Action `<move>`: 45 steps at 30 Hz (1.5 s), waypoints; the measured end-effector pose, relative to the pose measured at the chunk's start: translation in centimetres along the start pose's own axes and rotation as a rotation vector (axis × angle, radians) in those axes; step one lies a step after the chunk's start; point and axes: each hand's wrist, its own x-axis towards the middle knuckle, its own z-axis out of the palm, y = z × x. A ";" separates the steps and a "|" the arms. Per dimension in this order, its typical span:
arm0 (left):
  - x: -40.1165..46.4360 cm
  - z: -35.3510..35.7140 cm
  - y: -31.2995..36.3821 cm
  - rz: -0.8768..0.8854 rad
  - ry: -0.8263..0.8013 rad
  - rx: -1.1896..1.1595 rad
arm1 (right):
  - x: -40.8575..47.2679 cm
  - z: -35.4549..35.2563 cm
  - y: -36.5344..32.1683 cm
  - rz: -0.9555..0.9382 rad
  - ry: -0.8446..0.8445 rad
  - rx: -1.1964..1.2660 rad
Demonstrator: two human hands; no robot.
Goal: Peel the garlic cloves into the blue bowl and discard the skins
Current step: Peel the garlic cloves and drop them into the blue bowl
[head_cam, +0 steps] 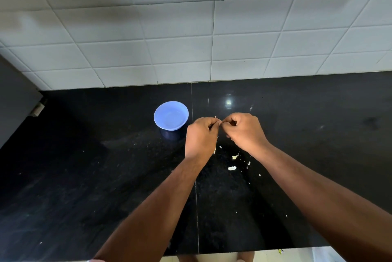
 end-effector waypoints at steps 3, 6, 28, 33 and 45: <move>-0.4 0.3 0.0 -0.029 0.013 -0.028 | 0.0 0.1 -0.1 0.051 -0.001 0.047; -0.6 0.4 0.6 -0.088 0.029 -0.132 | -0.1 0.3 -0.1 0.139 0.003 0.173; -1.0 1.0 -1.0 0.005 0.120 0.046 | -0.1 1.8 -0.9 0.142 0.005 0.028; -0.9 1.0 -1.7 0.061 0.097 0.091 | 0.0 2.1 -0.8 0.284 0.009 0.233; -0.5 1.2 -0.5 -0.231 0.165 -0.443 | 0.2 1.9 -0.1 0.405 -0.096 0.457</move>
